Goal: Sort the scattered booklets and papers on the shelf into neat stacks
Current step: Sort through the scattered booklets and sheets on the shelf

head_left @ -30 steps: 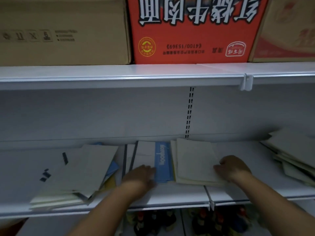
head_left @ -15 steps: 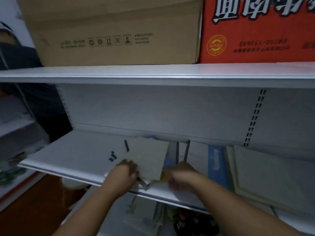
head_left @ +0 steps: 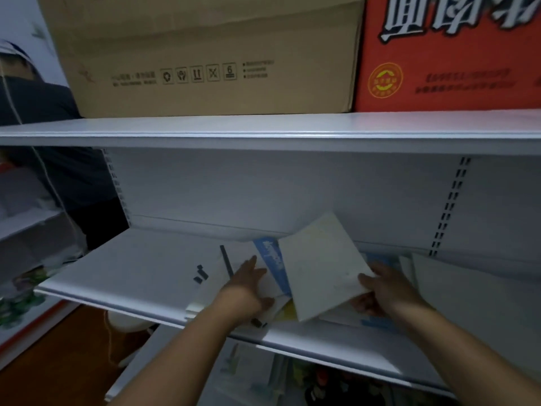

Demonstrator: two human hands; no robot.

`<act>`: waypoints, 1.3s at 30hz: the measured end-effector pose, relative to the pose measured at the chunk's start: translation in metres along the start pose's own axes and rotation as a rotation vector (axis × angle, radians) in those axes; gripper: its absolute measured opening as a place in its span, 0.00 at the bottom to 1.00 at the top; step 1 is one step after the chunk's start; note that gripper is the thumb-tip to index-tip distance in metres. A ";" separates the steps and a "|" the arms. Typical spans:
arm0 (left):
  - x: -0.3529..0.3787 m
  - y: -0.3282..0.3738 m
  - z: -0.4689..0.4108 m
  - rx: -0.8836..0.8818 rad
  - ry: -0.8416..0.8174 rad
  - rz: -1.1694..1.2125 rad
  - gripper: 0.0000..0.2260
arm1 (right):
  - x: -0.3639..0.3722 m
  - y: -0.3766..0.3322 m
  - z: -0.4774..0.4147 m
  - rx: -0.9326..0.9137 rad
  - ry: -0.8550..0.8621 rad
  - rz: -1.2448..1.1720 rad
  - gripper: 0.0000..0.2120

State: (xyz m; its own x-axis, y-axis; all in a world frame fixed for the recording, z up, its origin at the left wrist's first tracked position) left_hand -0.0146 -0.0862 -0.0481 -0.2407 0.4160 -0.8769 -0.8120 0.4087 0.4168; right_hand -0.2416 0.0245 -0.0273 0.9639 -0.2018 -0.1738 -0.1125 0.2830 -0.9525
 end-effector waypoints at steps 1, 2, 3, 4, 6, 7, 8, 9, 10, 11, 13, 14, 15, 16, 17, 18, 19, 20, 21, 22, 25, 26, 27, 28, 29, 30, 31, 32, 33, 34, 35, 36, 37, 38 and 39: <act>0.009 0.003 -0.011 -0.024 -0.079 -0.069 0.36 | -0.009 0.005 0.005 0.002 0.019 -0.022 0.06; 0.016 0.006 -0.020 -0.047 -0.122 -0.142 0.37 | -0.018 0.009 0.010 0.002 0.041 -0.042 0.06; 0.022 0.007 -0.026 -0.067 -0.137 -0.195 0.37 | -0.027 0.012 0.015 -0.001 0.063 -0.060 0.07; 0.025 0.009 -0.030 -0.072 -0.123 -0.228 0.37 | -0.037 0.015 0.019 -0.004 0.090 -0.076 0.06; 0.032 0.010 -0.033 -0.084 -0.091 -0.246 0.38 | -0.058 0.019 0.025 0.000 0.145 -0.096 0.05; 0.034 0.012 -0.031 -0.099 -0.082 -0.273 0.38 | -0.067 0.021 0.029 0.002 0.169 -0.109 0.05; 0.036 0.014 -0.028 -0.108 -0.063 -0.309 0.37 | -0.077 0.023 0.033 -0.001 0.193 -0.127 0.06; 0.036 0.017 -0.025 -0.095 -0.023 -0.331 0.35 | -0.087 0.025 0.037 -0.012 0.219 -0.148 0.07; 0.033 0.022 -0.020 -0.061 0.035 -0.302 0.32 | -0.098 0.027 0.041 -0.023 0.243 -0.168 0.07; 0.027 0.028 -0.014 -0.010 0.110 -0.219 0.30 | -0.109 0.030 0.046 -0.028 0.262 -0.184 0.07; 0.011 0.039 0.000 0.119 0.317 0.025 0.30 | -0.130 0.037 0.057 -0.024 0.296 -0.214 0.06; 0.003 0.047 0.005 0.201 0.431 0.088 0.29 | -0.142 0.042 0.062 -0.021 0.312 -0.226 0.06; 0.000 0.060 0.010 0.279 0.518 0.107 0.27 | -0.152 0.047 0.068 -0.015 0.326 -0.235 0.06; 0.000 0.077 0.012 0.341 0.558 0.107 0.26 | -0.161 0.052 0.073 -0.009 0.337 -0.240 0.06; 0.006 0.095 0.009 0.387 0.545 0.100 0.24 | -0.168 0.057 0.078 -0.002 0.345 -0.228 0.05; 0.017 0.114 0.002 0.421 0.490 0.058 0.22 | -0.174 0.062 0.083 0.004 0.360 -0.197 0.05; 0.030 0.134 -0.010 0.434 0.389 -0.014 0.21 | -0.180 0.068 0.087 0.019 0.389 -0.128 0.05; 0.048 0.151 -0.023 0.394 0.227 -0.092 0.20 | -0.184 0.073 0.090 0.046 0.420 -0.007 0.06; 0.069 0.161 -0.035 0.342 0.039 -0.181 0.20 | -0.187 0.078 0.091 0.096 0.441 0.162 0.09; 0.086 0.168 -0.042 0.305 -0.114 -0.260 0.21 | -0.188 0.082 0.090 0.159 0.445 0.341 0.13; 0.112 0.173 -0.046 0.284 -0.295 -0.356 0.32 | -0.187 0.086 0.089 0.354 0.380 0.770 0.23; 0.109 0.169 -0.043 0.274 -0.296 -0.299 0.34 | -0.187 0.083 0.088 0.398 0.347 0.879 0.24; 0.103 0.160 -0.043 0.263 -0.278 -0.210 0.33 | -0.188 0.079 0.088 0.433 0.323 0.967 0.25; 0.092 0.149 -0.042 0.252 -0.232 -0.122 0.32 | -0.188 0.075 0.087 0.460 0.308 1.028 0.25; 0.076 0.134 -0.041 0.227 -0.171 -0.055 0.29 | -0.186 0.071 0.084 0.480 0.296 1.063 0.26; 0.058 0.116 -0.039 0.200 -0.092 0.004 0.26 | -0.183 0.065 0.081 0.485 0.294 1.082 0.27; 0.039 0.094 -0.034 0.161 -0.020 0.059 0.25 | -0.177 0.059 0.077 0.475 0.298 1.089 0.28; 0.022 0.070 -0.027 0.118 0.045 0.101 0.25 | -0.168 0.051 0.071 0.455 0.300 1.084 0.28; 0.009 0.046 -0.019 0.066 0.082 0.119 0.27 | -0.157 0.043 0.065 0.425 0.298 1.062 0.28; 0.002 0.023 -0.010 0.009 0.087 0.099 0.31 | -0.146 0.035 0.059 0.393 0.296 1.029 0.28; -0.002 0.004 0.002 -0.047 0.049 0.036 0.38 | -0.135 0.027 0.052 0.363 0.293 0.993 0.27; 0.000 -0.011 0.012 -0.076 -0.003 -0.052 0.48 | -0.126 0.020 0.046 0.344 0.289 0.961 0.26; 0.003 -0.023 0.020 -0.073 -0.058 -0.149 0.58 | -0.120 0.014 0.041 0.332 0.294 0.942 0.25; 0.009 -0.029 0.028 -0.059 -0.111 -0.240 0.65 | -0.117 0.008 0.038 0.324 0.311 0.931 0.24; 0.013 -0.033 0.035 -0.041 -0.147 -0.312 0.67 | -0.118 0.002 0.037 0.312 0.344 0.916 0.24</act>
State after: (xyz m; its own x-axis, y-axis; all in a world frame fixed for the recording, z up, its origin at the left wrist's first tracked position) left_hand 0.0272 -0.0660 -0.0651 0.0990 0.3897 -0.9156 -0.8556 0.5032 0.1216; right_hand -0.3467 0.0837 0.0003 0.4128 -0.0294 -0.9104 -0.6550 0.6849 -0.3191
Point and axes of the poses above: each hand's wrist, its own z-axis away from the middle knuckle, its own x-axis out of the palm, y = z × x, the point moved 7 cm from there along -z, towards the middle knuckle, and after that the axes turned 13 degrees about -y, right-handed, at the moved point
